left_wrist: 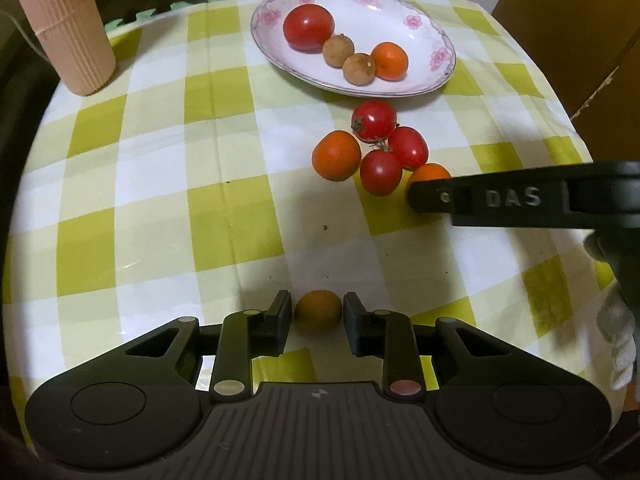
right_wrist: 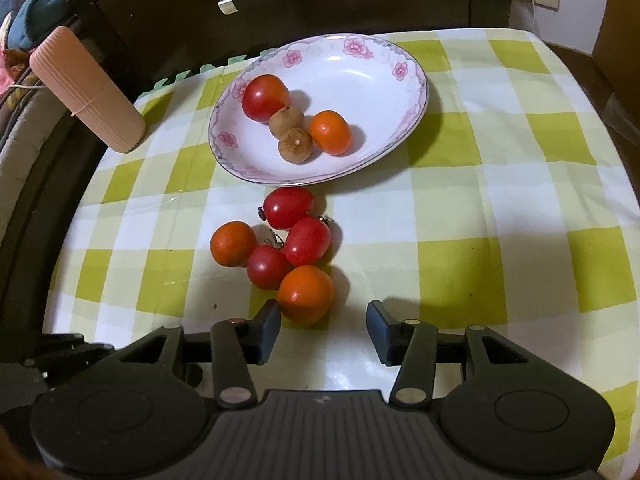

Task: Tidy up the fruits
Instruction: 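Close the left tool on a small brown fruit while the right tool approaches a tangerine, then close the right tool on the second orange tangerine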

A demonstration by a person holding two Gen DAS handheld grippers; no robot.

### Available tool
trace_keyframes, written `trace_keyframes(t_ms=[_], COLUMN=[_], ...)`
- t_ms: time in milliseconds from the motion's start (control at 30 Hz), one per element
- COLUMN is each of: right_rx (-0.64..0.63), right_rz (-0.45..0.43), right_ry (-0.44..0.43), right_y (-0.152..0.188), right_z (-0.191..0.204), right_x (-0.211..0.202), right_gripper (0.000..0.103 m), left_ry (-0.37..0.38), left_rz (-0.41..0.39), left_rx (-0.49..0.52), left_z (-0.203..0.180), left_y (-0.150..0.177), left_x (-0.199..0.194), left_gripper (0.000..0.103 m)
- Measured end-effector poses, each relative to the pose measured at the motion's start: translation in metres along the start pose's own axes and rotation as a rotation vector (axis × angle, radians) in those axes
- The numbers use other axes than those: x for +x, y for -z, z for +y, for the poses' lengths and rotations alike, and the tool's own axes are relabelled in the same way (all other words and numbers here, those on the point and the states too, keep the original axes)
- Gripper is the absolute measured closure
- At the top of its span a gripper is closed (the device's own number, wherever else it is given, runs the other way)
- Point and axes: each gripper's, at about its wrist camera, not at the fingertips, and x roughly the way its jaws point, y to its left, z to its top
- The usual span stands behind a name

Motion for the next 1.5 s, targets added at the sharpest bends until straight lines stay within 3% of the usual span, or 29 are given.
trace_keyframes(t_ms=[267,467,600,700,833,867,1000,1500], right_rx=[-0.075,-0.069,-0.100,-0.108,-0.110,-0.109,-0.108,-0.133], right_rz=[0.011,0.017,0.009,0.013,0.013,0.013,0.014,-0.007], right_ry=[0.018,0.042,0.058,0.052,0.048,0.048,0.049,0.044], right_y=[0.000,0.003,0.008,0.011,0.013,0.013,0.014,0.018], right_z=[0.012,0.007,0.011,0.012,0.013,0.013,0.013,0.015], right_x=[0.010,0.006,0.005,0.004,0.002,0.002,0.001,-0.012], right_gripper=[0.058,0.071,0.071,0.071,0.071,0.071,0.071,0.071], left_ry=[0.001,-0.006,0.000,0.003,-0.024,-0.036,-0.036,-0.027], left_rz=[0.000,0.008,0.017,0.016,0.006,0.004,0.003,-0.039], left_rx=[0.010,0.007,-0.002,-0.008,0.018,0.029,0.020,0.011], left_z=[0.000,0.001,0.002,0.001,-0.003,-0.005,-0.002,-0.001], left_y=[0.002,0.004,0.006,0.006,0.008,0.009,0.008,-0.003], left_x=[0.001,0.001,0.001,0.001,0.001,0.001,0.000,-0.012], left_gripper=[0.063,0.063,0.052,0.051,0.055,0.061,0.070,0.070])
